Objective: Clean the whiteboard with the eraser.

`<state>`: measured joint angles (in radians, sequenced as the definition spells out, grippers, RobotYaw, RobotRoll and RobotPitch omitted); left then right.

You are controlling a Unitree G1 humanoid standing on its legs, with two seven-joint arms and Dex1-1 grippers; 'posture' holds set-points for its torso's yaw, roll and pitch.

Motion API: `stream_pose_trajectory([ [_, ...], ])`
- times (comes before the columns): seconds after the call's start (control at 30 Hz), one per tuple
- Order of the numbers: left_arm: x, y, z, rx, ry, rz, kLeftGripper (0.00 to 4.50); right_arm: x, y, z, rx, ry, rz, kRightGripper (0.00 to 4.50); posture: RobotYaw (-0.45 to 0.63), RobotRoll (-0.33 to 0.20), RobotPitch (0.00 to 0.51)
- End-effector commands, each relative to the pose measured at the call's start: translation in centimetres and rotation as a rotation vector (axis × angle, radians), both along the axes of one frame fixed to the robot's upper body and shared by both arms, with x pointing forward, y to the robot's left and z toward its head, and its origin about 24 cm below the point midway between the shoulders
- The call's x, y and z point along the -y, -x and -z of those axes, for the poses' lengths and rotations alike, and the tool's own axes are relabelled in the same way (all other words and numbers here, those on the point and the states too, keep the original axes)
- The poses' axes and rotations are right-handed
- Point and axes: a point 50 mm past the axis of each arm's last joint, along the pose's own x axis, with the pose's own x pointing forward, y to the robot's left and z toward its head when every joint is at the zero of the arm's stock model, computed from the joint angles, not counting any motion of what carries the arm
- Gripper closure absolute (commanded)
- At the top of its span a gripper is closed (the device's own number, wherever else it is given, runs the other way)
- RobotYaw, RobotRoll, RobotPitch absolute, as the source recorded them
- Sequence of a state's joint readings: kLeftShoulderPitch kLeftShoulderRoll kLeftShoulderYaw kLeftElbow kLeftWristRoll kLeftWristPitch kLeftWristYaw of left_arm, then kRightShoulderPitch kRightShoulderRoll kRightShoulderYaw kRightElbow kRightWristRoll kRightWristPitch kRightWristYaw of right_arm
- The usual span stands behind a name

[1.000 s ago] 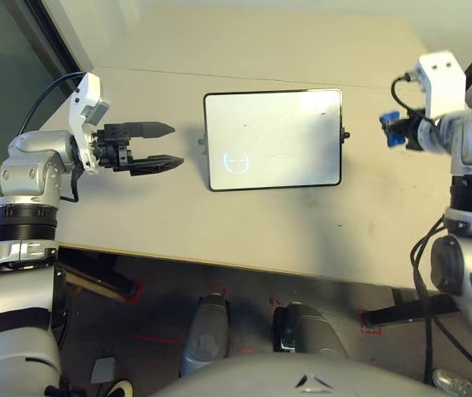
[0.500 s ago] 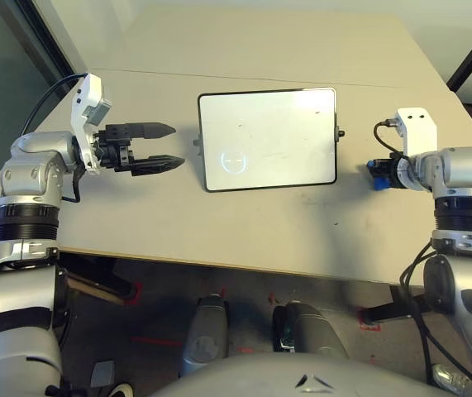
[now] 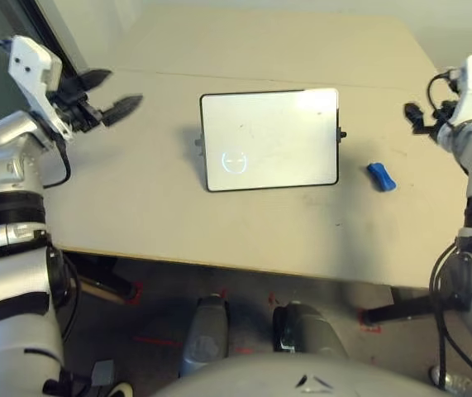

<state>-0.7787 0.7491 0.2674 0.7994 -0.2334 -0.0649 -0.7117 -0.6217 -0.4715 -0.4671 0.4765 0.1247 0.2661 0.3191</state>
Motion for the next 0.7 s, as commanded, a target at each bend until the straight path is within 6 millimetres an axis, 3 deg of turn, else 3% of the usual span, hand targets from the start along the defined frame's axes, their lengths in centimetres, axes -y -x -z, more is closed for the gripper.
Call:
stream_pose_trajectory([
  [0.03,-0.9,0.2,2.1,0.015,0.014,-0.172,0.00,0.7,0.6,1.3,0.075,0.074,0.064,0.05,0.30,0.000,0.063],
  [0.2,-2.0,0.6,5.0,0.006,0.039,-0.367,0.00,0.8,1.3,4.2,0.069,0.094,0.135,0.05,0.30,0.000,0.062],
  [0.43,-2.4,0.6,7.2,-0.044,0.127,-0.497,0.00,0.7,1.6,5.5,0.086,0.092,0.186,0.05,0.30,0.000,0.067],
  [0.7,-1.2,-0.5,6.8,-0.041,0.164,-0.465,0.00,1.3,2.3,7.1,0.069,0.019,0.286,0.05,0.28,0.000,0.071],
])
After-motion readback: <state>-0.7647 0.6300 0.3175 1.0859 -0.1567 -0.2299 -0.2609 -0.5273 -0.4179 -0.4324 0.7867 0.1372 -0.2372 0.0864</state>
